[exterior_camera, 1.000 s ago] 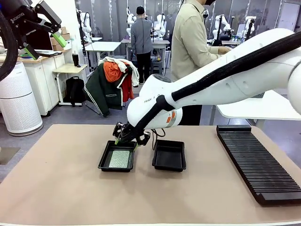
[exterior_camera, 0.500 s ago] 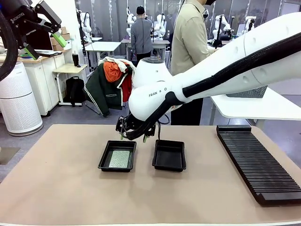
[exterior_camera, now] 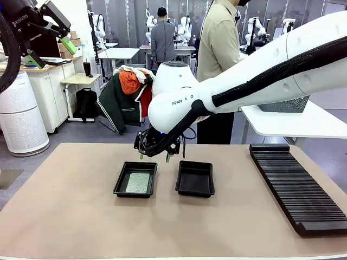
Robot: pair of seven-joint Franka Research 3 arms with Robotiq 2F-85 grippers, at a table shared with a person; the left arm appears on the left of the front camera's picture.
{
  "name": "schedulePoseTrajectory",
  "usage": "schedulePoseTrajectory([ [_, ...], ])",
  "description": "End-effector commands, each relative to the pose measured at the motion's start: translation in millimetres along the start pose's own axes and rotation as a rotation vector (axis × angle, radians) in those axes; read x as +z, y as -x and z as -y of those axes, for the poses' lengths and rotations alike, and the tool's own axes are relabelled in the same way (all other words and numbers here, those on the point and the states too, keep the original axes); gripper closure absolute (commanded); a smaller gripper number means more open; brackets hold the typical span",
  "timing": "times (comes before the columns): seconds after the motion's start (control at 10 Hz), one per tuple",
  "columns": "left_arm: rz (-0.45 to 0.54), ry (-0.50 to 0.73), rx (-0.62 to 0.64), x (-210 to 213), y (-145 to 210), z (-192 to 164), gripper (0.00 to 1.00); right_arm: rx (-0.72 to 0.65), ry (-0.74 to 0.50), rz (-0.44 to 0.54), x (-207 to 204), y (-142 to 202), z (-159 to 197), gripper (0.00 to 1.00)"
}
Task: Inspect and transfer BCBs to ESD trays.
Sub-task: Pick up the Blank PCB from the PCB Rack and place it in the left ESD tray, then pick up the ESD tray and place it on the left side of the table.
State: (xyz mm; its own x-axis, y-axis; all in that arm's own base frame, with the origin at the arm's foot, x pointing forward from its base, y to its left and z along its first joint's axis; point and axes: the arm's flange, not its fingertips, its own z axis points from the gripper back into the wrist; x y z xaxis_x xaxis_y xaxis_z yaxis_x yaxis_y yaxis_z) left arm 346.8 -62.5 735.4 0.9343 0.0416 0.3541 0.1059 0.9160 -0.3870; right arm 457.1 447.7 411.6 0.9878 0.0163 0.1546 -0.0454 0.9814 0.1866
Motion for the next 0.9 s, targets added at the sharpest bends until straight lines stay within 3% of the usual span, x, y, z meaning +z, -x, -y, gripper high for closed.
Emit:
schedulePoseTrajectory([
  [0.0, -0.010, -0.011, -0.002, 1.6, 0.8, -1.8, 0.00, 0.000, 0.001, 0.006, -1.5, 0.8, 0.6, 0.00],
  [0.8, -0.010, -0.011, -0.002, 1.6, 0.8, -1.8, 0.00, 0.000, 0.001, 0.006, -1.5, 0.8, 0.6, 0.00],
])
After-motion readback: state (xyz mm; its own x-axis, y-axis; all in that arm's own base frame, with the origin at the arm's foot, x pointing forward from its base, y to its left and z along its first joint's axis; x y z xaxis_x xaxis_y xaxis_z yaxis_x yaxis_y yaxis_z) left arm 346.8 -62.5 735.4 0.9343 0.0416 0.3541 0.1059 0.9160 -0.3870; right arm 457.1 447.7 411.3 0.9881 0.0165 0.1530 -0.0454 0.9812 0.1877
